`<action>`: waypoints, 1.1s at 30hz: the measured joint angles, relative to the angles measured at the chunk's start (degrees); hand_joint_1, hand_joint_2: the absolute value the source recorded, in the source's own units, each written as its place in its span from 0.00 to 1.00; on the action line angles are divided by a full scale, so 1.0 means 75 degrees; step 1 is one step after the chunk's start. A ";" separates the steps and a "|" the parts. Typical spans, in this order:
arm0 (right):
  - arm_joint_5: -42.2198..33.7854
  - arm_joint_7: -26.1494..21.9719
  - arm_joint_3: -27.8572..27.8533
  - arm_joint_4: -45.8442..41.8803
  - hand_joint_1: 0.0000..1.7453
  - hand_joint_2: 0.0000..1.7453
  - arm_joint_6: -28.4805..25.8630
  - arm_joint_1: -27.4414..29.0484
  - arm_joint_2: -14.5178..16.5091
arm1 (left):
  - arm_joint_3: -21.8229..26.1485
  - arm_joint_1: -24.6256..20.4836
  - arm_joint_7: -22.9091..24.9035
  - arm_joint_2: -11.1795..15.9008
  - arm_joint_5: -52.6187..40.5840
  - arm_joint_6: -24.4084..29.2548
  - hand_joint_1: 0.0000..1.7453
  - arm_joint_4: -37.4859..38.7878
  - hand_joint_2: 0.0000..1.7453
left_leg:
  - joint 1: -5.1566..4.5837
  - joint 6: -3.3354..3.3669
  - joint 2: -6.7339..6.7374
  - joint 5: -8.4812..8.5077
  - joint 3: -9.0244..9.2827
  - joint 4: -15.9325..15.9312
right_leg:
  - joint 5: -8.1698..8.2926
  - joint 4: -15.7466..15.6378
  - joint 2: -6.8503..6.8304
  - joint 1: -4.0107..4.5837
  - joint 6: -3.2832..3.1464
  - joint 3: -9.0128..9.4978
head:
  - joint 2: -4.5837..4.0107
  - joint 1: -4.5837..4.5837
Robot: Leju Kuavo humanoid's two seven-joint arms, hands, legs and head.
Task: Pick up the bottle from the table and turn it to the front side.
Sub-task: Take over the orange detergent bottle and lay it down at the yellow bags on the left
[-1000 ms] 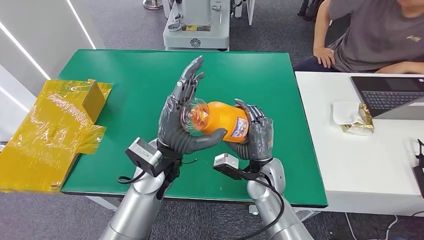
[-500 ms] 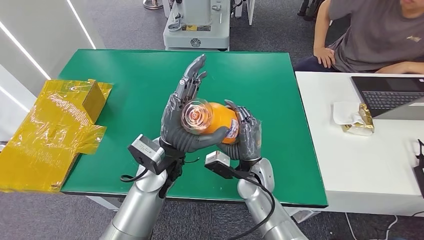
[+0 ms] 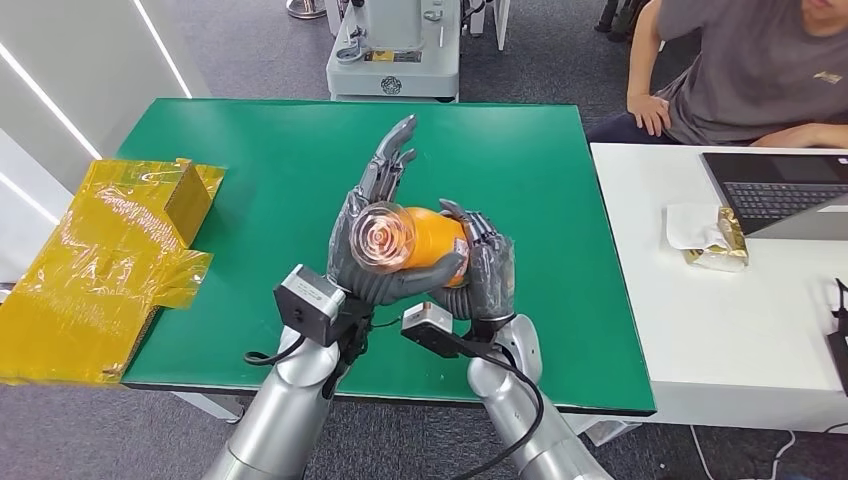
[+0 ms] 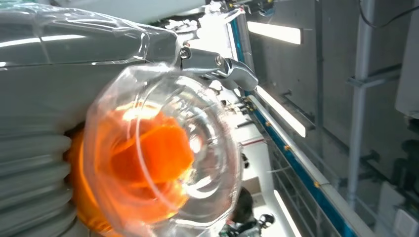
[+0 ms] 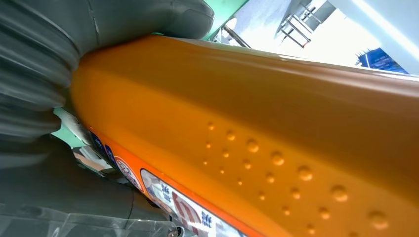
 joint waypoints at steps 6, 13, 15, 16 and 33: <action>-0.0079 -0.0001 0.0000 0.0000 1.00 1.00 -0.0001 -0.0023 0.0000 | 0.0000 0.0005 0.0027 -0.0031 -0.0174 0.0228 0.00 0.0129 1.00 | 0.0000 0.0000 0.0000 0.0000 0.0000 0.0000 | 0.0000 0.0000 0.0000 0.0000 0.0000 0.0000 | 0.0000 0.0000; -0.0178 -0.0001 0.0014 0.0045 1.00 1.00 -0.0002 -0.0068 0.0000 | 0.0000 0.0010 0.0024 -0.0044 -0.0234 0.0334 0.02 0.0190 1.00 | 0.0000 0.0000 0.0000 0.0000 0.0000 0.0000 | 0.0000 0.0000 0.0000 0.0000 0.0000 0.0000 | 0.0000 0.0000; -0.0157 -0.0001 0.0017 0.0086 1.00 1.00 -0.0002 -0.0088 0.0000 | 0.0000 0.0022 0.0012 -0.0045 -0.0207 0.0324 0.48 0.0190 1.00 | 0.0000 0.0000 0.0000 0.0000 0.0000 0.0000 | 0.0000 0.0000 0.0000 0.0000 0.0000 0.0000 | 0.0000 0.0000; -0.0133 -0.0001 0.0017 0.0111 1.00 1.00 -0.0002 -0.0098 0.0000 | 0.0001 0.0034 0.0004 -0.0046 -0.0176 0.0311 0.73 0.0190 1.00 | 0.0000 0.0000 0.0000 0.0000 0.0000 0.0000 | 0.0000 0.0000 0.0000 0.0000 0.0000 0.0000 | 0.0000 0.0000; 0.0227 0.0010 -0.0168 0.0286 1.00 1.00 -0.0002 -0.0123 0.0018 | 0.0013 0.0160 -0.0184 -0.0059 0.0135 0.0244 1.00 0.0190 1.00 | 0.0000 0.0000 0.0000 0.0000 0.0000 0.0000 | 0.0000 -0.0001 0.0000 0.0000 0.0000 0.0000 | 0.0000 0.0000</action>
